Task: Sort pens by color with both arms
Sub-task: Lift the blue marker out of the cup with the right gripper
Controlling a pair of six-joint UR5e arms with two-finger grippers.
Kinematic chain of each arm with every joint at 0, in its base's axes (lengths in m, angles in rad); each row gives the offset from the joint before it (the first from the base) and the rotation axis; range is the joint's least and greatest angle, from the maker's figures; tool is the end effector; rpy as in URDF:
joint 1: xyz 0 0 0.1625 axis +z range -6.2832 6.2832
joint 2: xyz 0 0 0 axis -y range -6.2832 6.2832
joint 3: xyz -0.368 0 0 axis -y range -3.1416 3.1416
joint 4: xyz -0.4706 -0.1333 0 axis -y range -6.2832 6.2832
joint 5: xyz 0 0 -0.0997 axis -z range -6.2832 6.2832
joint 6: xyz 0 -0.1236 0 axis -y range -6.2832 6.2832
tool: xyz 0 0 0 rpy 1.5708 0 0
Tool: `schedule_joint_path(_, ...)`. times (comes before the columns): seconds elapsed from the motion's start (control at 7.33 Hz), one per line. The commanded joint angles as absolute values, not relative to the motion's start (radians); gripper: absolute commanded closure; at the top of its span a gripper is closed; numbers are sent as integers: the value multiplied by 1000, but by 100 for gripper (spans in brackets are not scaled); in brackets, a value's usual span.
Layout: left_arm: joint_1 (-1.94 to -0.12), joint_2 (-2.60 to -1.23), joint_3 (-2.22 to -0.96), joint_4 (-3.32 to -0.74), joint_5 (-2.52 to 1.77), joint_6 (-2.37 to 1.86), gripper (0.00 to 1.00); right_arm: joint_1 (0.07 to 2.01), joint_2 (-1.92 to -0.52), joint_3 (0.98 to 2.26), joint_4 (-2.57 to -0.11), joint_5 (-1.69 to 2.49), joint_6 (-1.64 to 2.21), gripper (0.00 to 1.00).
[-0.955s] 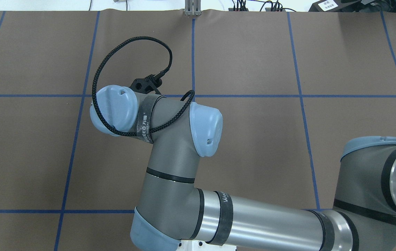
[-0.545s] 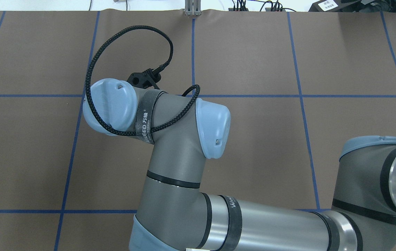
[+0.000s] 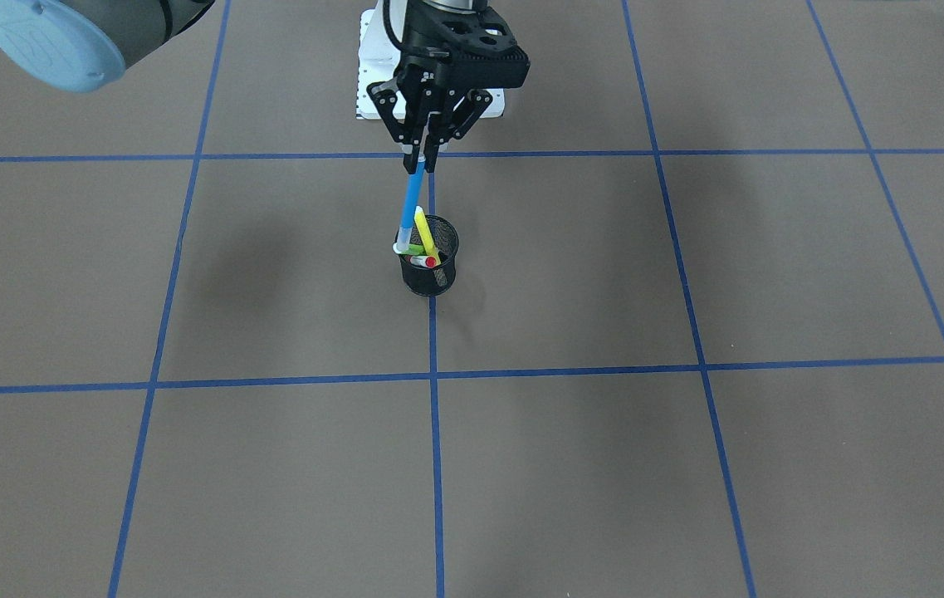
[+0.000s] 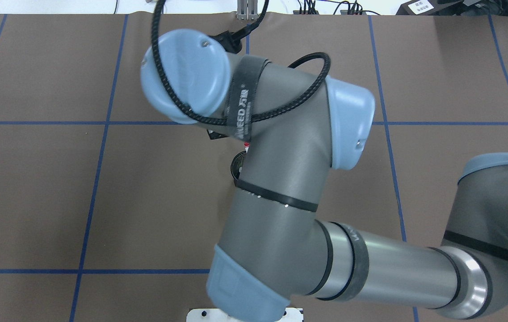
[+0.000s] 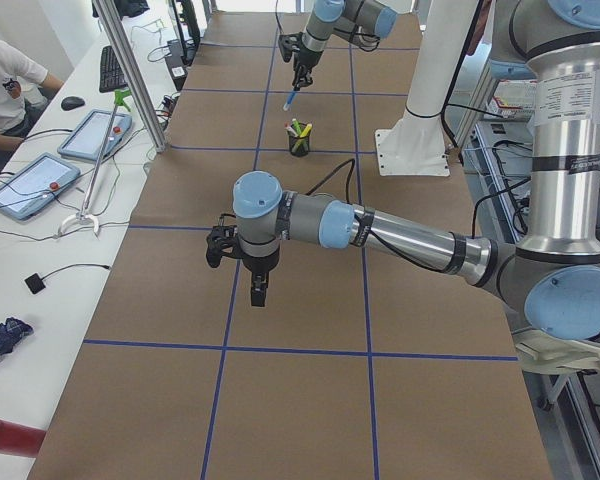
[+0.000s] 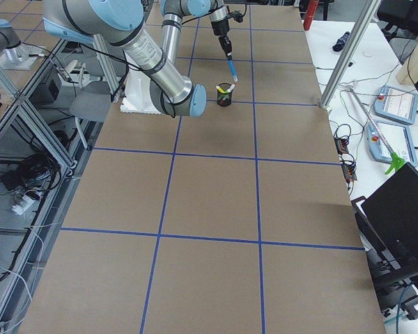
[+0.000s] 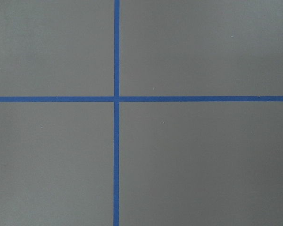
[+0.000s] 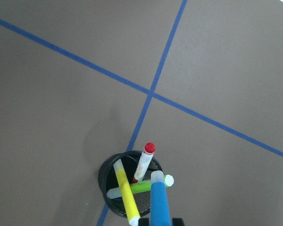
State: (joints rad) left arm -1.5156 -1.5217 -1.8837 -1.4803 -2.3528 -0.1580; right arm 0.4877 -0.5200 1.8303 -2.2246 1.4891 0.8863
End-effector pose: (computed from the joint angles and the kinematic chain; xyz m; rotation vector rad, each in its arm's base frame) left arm -0.0158 -0.5513 0.4765 0.0804 0.7929 -0.0295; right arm -0.4582 -0.4054 -0.0726 0.4290 -0.5036 -0.1628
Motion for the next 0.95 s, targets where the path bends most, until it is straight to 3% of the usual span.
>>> schedule_joint_path(0.0,-1516,-1522,-1885,-1482,-2353,-158,0,582,-698,1832,-1924,1438,888,100)
schedule_joint_path(0.14,-1516,-1522,-1885,-1482,-2352,-156,0,621,-781,1781,-1734,1436,888,100)
schedule_joint_path(0.68,-1516,-1529,-1894,-1482,-2347,-160,0,655,-793,1438,-1265,1220,980,100)
schedule_joint_path(0.82,-1514,-1532,-1891,-1482,-2347,-163,0,650,-792,1412,-1229,1188,994,100)
